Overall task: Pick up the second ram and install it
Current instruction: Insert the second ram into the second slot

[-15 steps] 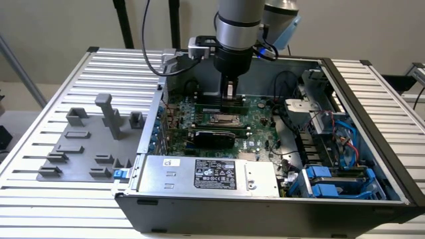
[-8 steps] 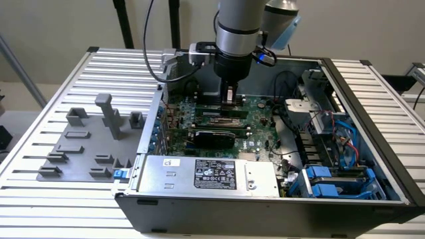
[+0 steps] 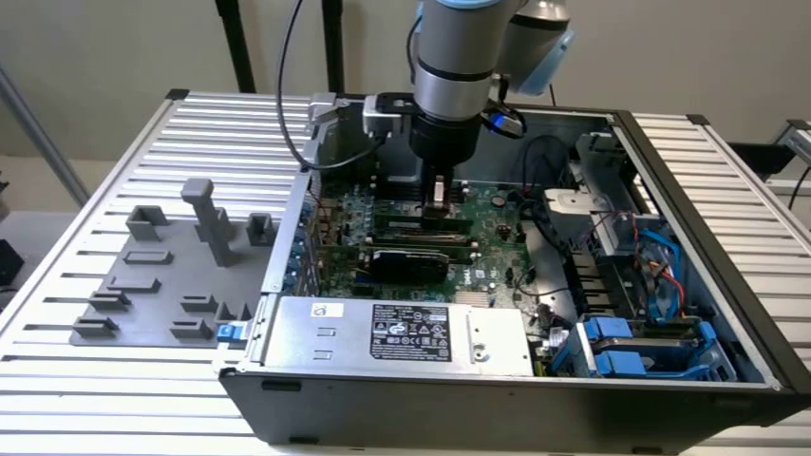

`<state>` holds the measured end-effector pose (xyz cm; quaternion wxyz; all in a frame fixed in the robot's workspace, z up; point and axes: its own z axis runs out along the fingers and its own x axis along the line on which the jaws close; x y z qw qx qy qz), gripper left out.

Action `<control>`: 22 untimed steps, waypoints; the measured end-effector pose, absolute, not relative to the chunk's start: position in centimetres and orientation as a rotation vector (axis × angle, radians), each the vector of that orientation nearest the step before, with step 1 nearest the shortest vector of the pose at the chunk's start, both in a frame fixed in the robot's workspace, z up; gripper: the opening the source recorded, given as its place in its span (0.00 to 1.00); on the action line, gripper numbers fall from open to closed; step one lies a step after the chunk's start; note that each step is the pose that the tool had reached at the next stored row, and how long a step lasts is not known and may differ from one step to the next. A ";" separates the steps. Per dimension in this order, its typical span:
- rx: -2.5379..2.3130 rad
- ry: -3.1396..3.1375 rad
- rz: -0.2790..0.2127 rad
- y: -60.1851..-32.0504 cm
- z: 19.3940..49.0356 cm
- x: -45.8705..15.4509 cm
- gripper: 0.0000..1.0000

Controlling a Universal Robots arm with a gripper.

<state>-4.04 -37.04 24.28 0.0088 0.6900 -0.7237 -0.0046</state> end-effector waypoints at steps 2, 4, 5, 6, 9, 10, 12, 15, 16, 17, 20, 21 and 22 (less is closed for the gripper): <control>2.156 -2.261 -0.014 -37.0 23.9 -4.0 0.13; 2.156 -2.261 -0.014 -37.1 23.5 -4.0 0.13; 2.156 -2.261 -0.014 -37.1 23.4 -4.0 0.13; 2.156 -2.261 -0.014 -37.1 23.2 -4.0 0.13; 2.156 -2.261 -0.014 -37.1 23.2 -4.0 0.13; 2.156 -2.261 -0.014 -37.1 23.2 -4.0 0.13; 2.156 -2.261 -0.014 -37.2 23.2 -4.0 0.13; 2.156 -2.261 -0.014 -37.4 23.2 -4.0 0.13; 2.156 -2.261 -0.014 -37.4 23.2 -3.9 0.13; 2.156 -2.261 -0.014 -37.5 23.2 -3.9 0.13; 2.156 -2.261 -0.014 -37.7 23.2 -3.8 0.13; 2.156 -2.261 -0.014 -37.7 23.2 -3.8 0.13; 2.156 -2.261 -0.014 -37.8 23.2 -3.8 0.13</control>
